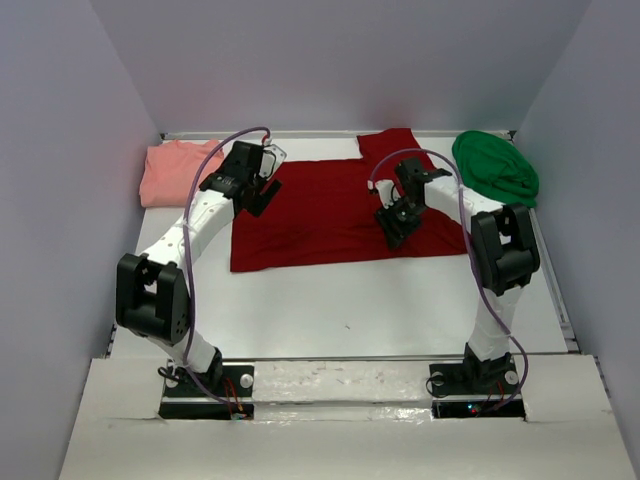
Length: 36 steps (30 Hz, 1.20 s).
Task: Fold and stack the t-shirts
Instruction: Fold the flattened tshirt in 1/3 of the way
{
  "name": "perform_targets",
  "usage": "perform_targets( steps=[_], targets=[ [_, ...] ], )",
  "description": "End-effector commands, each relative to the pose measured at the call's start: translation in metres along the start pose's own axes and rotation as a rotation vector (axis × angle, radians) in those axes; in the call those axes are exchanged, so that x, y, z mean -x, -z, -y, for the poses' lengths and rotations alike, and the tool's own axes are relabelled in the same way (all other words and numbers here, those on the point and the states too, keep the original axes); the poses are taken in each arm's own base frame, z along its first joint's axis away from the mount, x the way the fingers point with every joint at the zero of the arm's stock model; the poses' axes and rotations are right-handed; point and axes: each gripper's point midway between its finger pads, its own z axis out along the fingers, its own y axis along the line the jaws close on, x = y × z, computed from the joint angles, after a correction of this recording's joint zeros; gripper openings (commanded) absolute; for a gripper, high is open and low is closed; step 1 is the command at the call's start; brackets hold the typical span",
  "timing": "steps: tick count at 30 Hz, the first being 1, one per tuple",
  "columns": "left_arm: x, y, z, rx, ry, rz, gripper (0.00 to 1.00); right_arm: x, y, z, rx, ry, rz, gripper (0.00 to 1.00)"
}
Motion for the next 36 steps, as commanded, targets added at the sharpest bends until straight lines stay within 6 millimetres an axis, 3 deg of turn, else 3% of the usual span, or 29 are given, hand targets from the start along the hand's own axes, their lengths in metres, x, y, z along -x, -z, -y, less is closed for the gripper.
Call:
perform_targets(
  steps=[1, 3, 4, 7, 10, 12, 13, 14, 17, 18, 19, 20, 21, 22, 23, 24, 28, 30, 31, 34, 36],
  targets=[
    [-0.008, 0.005, -0.008, 0.044, 0.026, -0.003, 0.99, 0.04, 0.043, 0.017, -0.107, 0.041, 0.11, 0.56],
    [-0.009, 0.002, -0.007, 0.04, 0.039, 0.001, 0.99, 0.055, 0.061, 0.027, -0.181, 0.05, 0.157, 0.56],
    [-0.005, 0.0, -0.009, 0.046, 0.054, 0.019, 0.99, 0.072, 0.074, 0.035, -0.234, 0.044, 0.215, 0.56],
    [0.0, -0.003, -0.024, 0.09, 0.117, 0.045, 0.99, 0.098, 0.106, 0.049, -0.345, 0.048, 0.317, 0.57],
    [0.007, -0.01, -0.039, 0.08, 0.183, 0.073, 0.99, 0.125, 0.133, 0.065, -0.453, 0.045, 0.411, 0.66],
    [0.014, -0.014, -0.047, 0.07, 0.218, 0.101, 0.99, 0.131, 0.149, 0.096, -0.608, 0.011, 0.421, 0.71],
    [0.014, -0.021, -0.051, 0.048, 0.253, 0.113, 0.99, 0.131, 0.15, 0.125, -0.683, -0.038, 0.418, 0.75],
    [0.015, -0.026, -0.051, 0.031, 0.266, 0.116, 0.99, 0.141, 0.164, 0.138, -0.71, -0.064, 0.454, 0.75],
    [0.023, -0.044, -0.05, -0.06, 0.317, 0.124, 0.99, 0.137, 0.16, 0.19, -0.697, -0.219, 0.478, 0.72],
    [0.032, -0.052, -0.046, -0.121, 0.329, 0.142, 0.99, 0.147, 0.179, 0.199, -0.691, -0.251, 0.525, 0.7],
    [0.036, -0.056, -0.046, -0.149, 0.348, 0.153, 0.99, 0.146, 0.183, 0.209, -0.673, -0.29, 0.534, 0.7],
    [0.035, -0.061, -0.05, -0.176, 0.37, 0.159, 0.99, 0.138, 0.162, 0.229, -0.624, -0.356, 0.513, 0.7],
    [0.049, -0.059, -0.06, -0.191, 0.384, 0.198, 0.99, 0.138, 0.164, 0.237, -0.61, -0.38, 0.518, 0.7],
    [0.052, -0.067, -0.05, -0.265, 0.394, 0.205, 0.99, 0.143, 0.177, 0.243, -0.604, -0.407, 0.552, 0.7],
    [0.064, -0.066, -0.065, -0.273, 0.413, 0.241, 0.99, 0.137, 0.166, 0.253, -0.546, -0.424, 0.552, 0.7],
    [0.067, -0.069, -0.068, -0.288, 0.428, 0.247, 0.99, 0.137, 0.174, 0.256, -0.546, -0.435, 0.571, 0.7],
    [0.075, -0.096, -0.065, -0.367, 0.469, 0.227, 0.98, 0.12, 0.155, 0.277, -0.449, -0.515, 0.576, 0.67],
    [0.067, -0.106, -0.08, -0.348, 0.49, 0.214, 0.97, 0.12, 0.147, 0.274, -0.348, -0.514, 0.592, 0.65],
    [0.062, -0.116, -0.077, -0.354, 0.491, 0.196, 0.97, 0.115, 0.136, 0.277, -0.321, -0.53, 0.58, 0.64],
    [0.053, -0.13, -0.073, -0.361, 0.5, 0.171, 0.97, 0.117, 0.13, 0.272, -0.205, -0.512, 0.599, 0.63],
    [0.051, -0.135, -0.07, -0.391, 0.506, 0.172, 0.97, 0.127, 0.123, 0.258, -0.098, -0.451, 0.621, 0.63]
  ],
)
